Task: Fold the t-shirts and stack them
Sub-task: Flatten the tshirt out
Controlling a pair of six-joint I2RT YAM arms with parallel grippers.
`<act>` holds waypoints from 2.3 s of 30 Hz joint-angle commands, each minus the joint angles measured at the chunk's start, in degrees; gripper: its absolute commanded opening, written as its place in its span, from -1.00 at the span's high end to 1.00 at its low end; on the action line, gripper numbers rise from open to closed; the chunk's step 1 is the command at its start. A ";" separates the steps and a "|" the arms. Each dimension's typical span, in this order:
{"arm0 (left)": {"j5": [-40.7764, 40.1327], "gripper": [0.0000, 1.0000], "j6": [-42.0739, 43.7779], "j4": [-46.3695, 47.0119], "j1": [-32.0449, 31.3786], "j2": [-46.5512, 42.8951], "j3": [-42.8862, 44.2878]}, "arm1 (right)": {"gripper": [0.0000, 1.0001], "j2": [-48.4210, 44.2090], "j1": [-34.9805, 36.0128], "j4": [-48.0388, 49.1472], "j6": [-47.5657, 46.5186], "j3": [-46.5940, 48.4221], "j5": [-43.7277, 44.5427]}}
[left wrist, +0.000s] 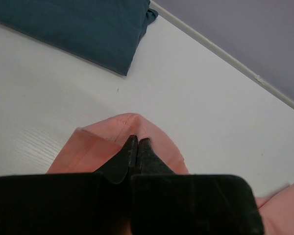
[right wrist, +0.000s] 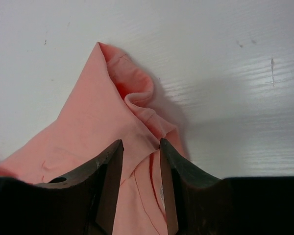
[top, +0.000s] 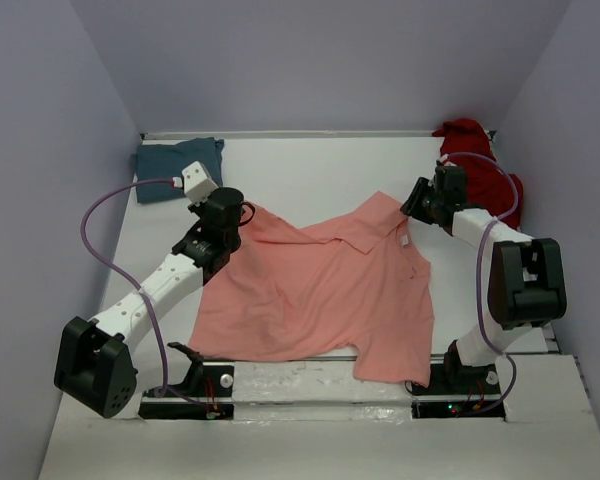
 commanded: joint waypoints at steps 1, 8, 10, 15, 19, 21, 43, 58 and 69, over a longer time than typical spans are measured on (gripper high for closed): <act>-3.24 1.00 0.48 2.03 -0.19 0.00 2.46 | 0.21 0.53 0.10 1.35 -0.83 2.60 0.88; -3.06 1.00 0.39 2.03 -0.19 0.61 2.64 | 0.20 1.32 0.10 1.35 -1.09 2.69 0.71; -2.98 1.00 0.39 2.03 -0.19 0.70 2.72 | 0.19 1.76 0.10 1.44 -1.27 2.86 0.71; -2.98 1.00 0.48 2.03 -0.10 0.79 2.81 | 0.18 2.90 0.10 1.35 -1.35 2.95 0.79; -2.89 1.00 0.39 2.03 0.16 0.87 2.90 | 0.34 3.61 0.10 1.44 -1.27 3.13 0.71; -2.89 1.00 0.39 2.03 0.08 0.96 2.90 | 0.69 3.52 0.10 1.44 -1.01 3.13 0.62; -2.45 1.00 0.48 2.21 0.17 1.67 3.08 | 0.38 2.38 0.10 -0.58 -3.03 4.97 2.38; -2.27 1.00 0.57 2.21 0.34 2.11 3.43 | 0.70 1.94 0.10 -2.77 -3.73 5.67 1.85; -1.83 1.00 0.74 2.21 0.25 2.11 3.52 | 1.00 -1.04 1.14 -7.51 -3.47 7.34 0.80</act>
